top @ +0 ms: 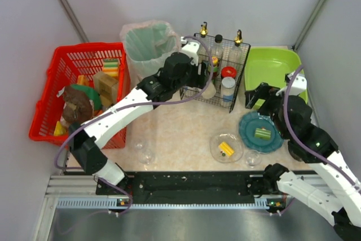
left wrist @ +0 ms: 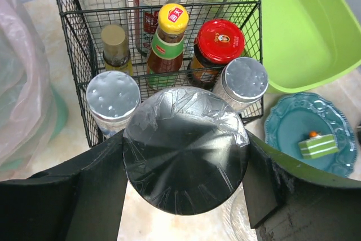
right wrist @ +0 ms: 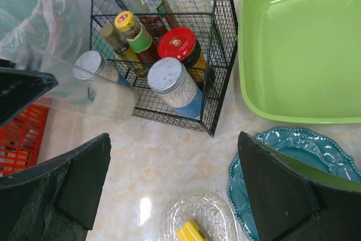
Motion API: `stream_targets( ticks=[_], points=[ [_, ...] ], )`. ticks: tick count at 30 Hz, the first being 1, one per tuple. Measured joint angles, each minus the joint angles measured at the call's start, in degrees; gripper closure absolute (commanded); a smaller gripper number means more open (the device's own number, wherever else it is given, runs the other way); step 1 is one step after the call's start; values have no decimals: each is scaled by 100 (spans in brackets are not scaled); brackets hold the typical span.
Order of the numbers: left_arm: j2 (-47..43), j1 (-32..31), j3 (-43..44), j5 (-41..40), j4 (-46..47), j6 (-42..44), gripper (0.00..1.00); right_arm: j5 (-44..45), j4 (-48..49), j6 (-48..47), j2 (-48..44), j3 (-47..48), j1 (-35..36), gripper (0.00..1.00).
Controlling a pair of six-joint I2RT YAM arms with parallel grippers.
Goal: Clear the kitchen counter
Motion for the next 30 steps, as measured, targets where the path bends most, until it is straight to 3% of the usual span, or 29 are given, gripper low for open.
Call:
stream_targets(
  ticks=[17, 30],
  points=[
    [970, -741, 138, -1397, 1025, 1217, 50, 142, -201, 17, -411, -17, 0, 8],
    [1519, -743, 155, -1464, 1755, 2105, 49, 142, -291, 22, -481, -55, 0, 8]
  ],
)
